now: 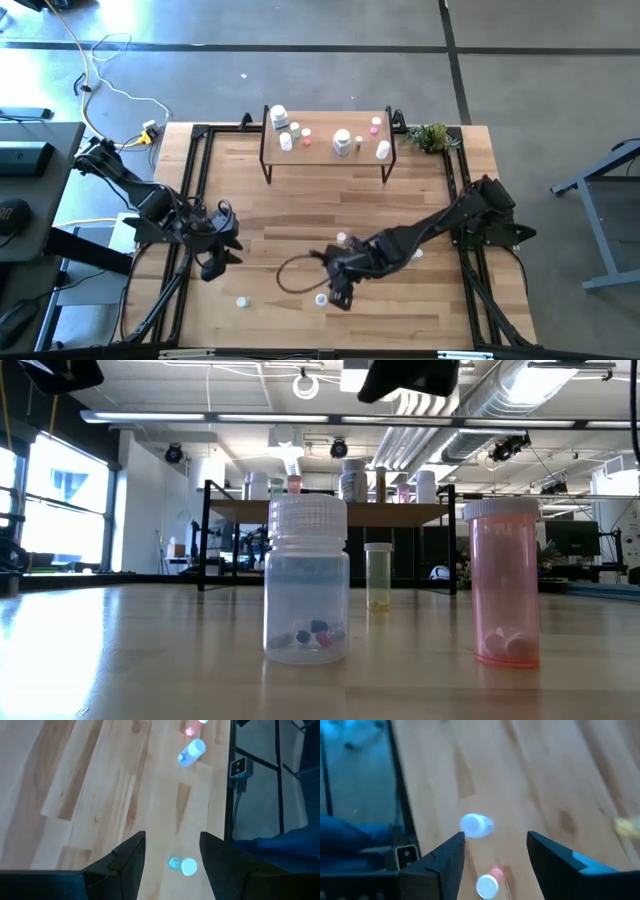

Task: Pick and place medicine bottles onto shelf by color
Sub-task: Put the transparent pill bottle on the shelf

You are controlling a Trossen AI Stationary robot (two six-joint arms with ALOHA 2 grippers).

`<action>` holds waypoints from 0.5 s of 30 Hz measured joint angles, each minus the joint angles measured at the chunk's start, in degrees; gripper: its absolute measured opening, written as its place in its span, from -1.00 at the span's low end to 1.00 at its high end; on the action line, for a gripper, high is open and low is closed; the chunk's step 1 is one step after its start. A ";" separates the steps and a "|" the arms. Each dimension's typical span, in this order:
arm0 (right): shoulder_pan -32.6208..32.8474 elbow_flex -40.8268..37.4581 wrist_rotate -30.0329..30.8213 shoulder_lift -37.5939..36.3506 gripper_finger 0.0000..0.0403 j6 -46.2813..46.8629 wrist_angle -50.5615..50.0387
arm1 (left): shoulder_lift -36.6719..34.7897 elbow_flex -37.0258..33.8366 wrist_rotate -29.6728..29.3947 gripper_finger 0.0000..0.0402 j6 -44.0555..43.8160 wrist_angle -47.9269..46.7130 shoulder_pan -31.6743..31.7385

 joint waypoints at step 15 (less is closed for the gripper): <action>4.00 -13.50 5.69 0.00 0.01 -20.82 26.03 | 3.88 0.00 0.49 -0.11 -11.50 0.21 -3.82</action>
